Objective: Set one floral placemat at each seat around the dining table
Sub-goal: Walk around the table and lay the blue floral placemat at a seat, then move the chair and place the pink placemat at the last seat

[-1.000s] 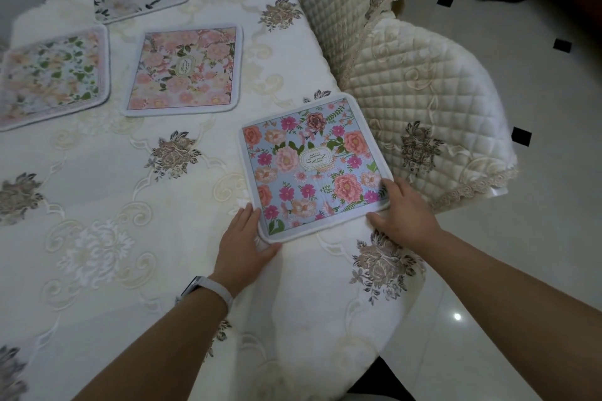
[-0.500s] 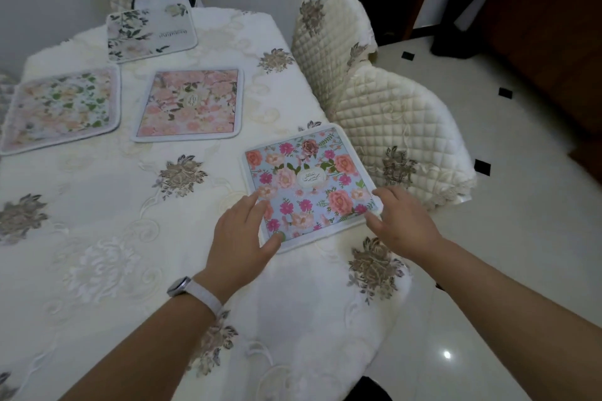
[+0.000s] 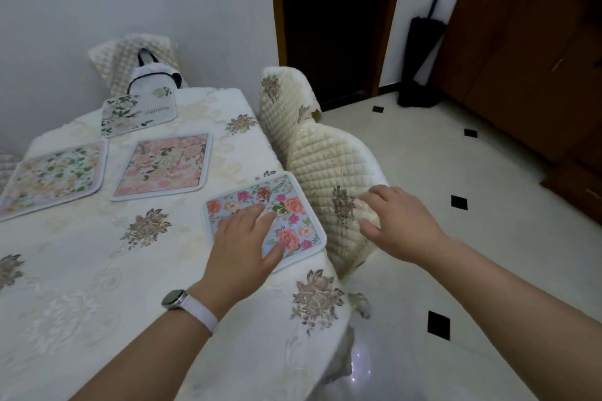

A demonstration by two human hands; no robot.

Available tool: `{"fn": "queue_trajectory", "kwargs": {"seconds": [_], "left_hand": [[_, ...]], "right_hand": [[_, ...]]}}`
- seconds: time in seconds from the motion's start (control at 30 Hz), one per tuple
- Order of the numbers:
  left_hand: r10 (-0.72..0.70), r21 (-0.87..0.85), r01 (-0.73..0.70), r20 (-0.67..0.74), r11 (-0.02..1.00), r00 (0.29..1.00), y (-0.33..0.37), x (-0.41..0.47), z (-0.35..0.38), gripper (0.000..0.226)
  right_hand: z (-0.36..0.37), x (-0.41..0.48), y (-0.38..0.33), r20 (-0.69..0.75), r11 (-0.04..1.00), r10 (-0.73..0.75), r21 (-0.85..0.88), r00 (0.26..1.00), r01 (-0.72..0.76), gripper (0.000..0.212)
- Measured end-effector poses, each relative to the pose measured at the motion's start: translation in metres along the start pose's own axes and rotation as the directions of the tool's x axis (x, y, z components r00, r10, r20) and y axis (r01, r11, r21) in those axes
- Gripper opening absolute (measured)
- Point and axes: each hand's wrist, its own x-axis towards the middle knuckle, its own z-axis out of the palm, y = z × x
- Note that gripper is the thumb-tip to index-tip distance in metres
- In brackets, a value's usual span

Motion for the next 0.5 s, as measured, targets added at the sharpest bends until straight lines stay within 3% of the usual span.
{"fn": "queue_trajectory", "kwargs": {"seconds": [0.27, 0.5], "left_hand": [[0.049, 0.102, -0.054, 0.043, 0.993, 0.998, 0.162, 0.059, 0.026, 0.056], [0.075, 0.121, -0.081, 0.058, 0.989, 0.996, 0.262, 0.103, 0.046, 0.052]], "right_hand": [[-0.044, -0.043, 0.147, -0.010, 0.997, -0.076, 0.012, 0.997, 0.076, 0.061], [-0.070, -0.078, 0.256, -0.016, 0.999, -0.019, 0.030, 1.000, 0.020, 0.053]]}}
